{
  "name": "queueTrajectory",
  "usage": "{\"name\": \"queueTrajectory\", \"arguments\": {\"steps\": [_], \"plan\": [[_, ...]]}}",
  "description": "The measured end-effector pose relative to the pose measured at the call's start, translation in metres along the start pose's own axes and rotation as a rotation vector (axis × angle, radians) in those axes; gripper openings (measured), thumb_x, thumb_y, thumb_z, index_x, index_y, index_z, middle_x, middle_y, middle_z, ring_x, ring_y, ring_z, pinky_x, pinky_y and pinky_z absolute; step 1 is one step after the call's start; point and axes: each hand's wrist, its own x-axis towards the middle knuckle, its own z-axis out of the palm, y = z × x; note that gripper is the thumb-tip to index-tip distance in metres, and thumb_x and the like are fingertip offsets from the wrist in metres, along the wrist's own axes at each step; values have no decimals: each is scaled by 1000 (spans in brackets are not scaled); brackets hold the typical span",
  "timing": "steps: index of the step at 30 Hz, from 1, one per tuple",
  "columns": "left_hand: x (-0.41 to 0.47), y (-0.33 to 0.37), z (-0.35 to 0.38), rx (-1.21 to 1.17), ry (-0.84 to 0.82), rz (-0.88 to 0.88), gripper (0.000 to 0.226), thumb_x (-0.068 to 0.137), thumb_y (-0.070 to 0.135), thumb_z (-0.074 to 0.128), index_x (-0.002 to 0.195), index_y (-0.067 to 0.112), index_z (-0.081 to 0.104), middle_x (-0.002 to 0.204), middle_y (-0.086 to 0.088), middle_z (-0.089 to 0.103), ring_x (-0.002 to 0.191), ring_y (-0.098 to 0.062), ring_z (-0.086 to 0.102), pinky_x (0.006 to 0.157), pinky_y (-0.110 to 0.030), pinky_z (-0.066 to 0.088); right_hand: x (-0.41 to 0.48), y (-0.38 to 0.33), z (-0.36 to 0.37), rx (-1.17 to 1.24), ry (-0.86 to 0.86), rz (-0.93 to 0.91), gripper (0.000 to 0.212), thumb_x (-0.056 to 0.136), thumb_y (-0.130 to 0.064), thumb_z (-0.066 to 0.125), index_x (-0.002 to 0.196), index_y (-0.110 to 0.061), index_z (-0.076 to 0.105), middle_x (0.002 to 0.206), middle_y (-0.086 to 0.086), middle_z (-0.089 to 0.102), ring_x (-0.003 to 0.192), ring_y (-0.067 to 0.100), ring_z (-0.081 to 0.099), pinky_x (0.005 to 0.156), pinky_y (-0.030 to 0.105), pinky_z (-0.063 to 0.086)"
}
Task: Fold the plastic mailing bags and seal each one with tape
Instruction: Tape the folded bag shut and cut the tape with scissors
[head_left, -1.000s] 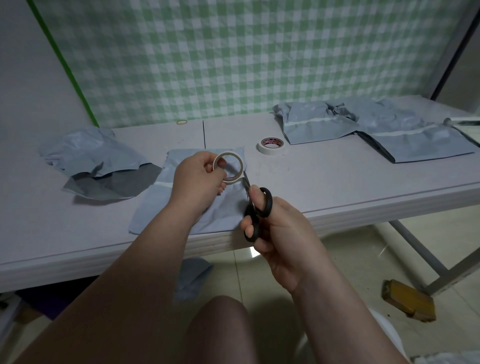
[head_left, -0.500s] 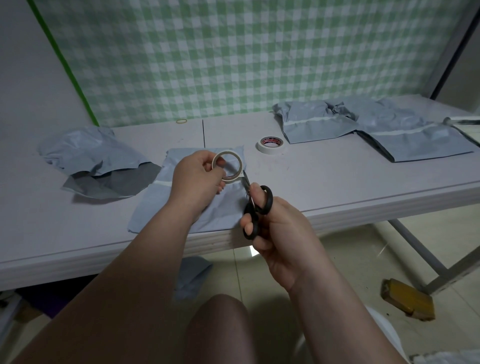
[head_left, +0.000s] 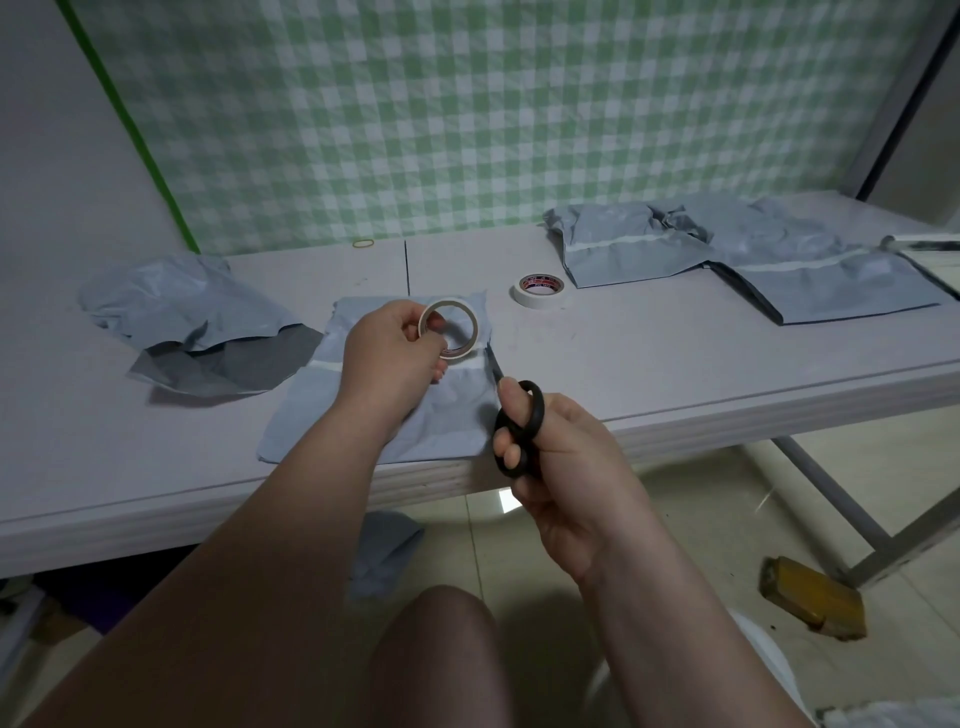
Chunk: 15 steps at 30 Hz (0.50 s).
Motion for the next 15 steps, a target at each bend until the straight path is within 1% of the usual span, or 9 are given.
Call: {"name": "queueTrajectory", "arguments": {"steps": [3,4,5,6,7,9,11,13,15], "plan": [[0,0,-1,-5,12,-7,21,85,0,52,80,18,63,72,-6,63,54,-12,57,57,-23,50,-7,-11,-5,-14,-9,-56,21,87,-24,62,76,-16,47,52,0,49,45,6,39,36,13,26],[0,1,-1,-11,14,-10,22,85,0,52,80,18,63,73,-7,63,55,-12,57,58,-23,51,-8,-17,-8,-65,25,-110,19,87,-23,63,77,-15,49,53,1,51,45,7,42,38,14,29],[-1,2,-1,-15,15,-12,22,86,0,53,80,19,63,73,-7,63,55,-13,57,59,-24,52,-6,-24,-12,-178,94,-184,20,85,-23,66,76,-15,50,54,1,55,47,9,46,41,16,34],[-1,2,-2,-19,15,-8,22,86,1,53,79,19,62,74,-7,63,55,-13,57,61,-26,53,-2,-30,-17,-360,194,-269,21,84,-25,68,75,-15,52,58,1,59,51,12,51,47,20,38],[-2,3,-2,-21,15,-7,21,86,1,53,79,19,63,74,-7,62,55,-14,57,62,-27,54,5,-35,-23,-591,308,-354,19,82,-26,69,74,-17,55,63,1,63,57,16,56,54,24,41],[-4,3,-2,-44,19,-10,18,86,2,55,80,17,63,74,-7,62,55,-13,58,63,-28,55,20,-44,-33,-1043,484,-471,10,82,-26,65,80,-17,61,75,2,65,72,21,58,63,29,43],[-7,6,-3,-107,26,-16,14,87,1,59,83,14,64,74,-4,63,54,-10,59,61,-28,54,31,-49,-36,-1348,523,-463,7,85,-19,60,89,-15,64,84,4,63,78,24,54,64,27,38],[-10,9,-6,-149,38,-12,11,87,2,62,87,13,64,77,-3,64,54,-9,60,62,-27,56,37,-49,-36,-1556,523,-434,16,87,-12,54,97,-14,66,93,7,63,90,27,53,65,27,36],[-13,10,-12,-131,72,-5,7,86,8,66,90,13,66,79,0,65,59,-12,63,68,-31,59,39,-49,-32,-1751,546,-470,20,88,-10,47,97,-13,64,93,6,59,100,27,47,67,30,32]]}}
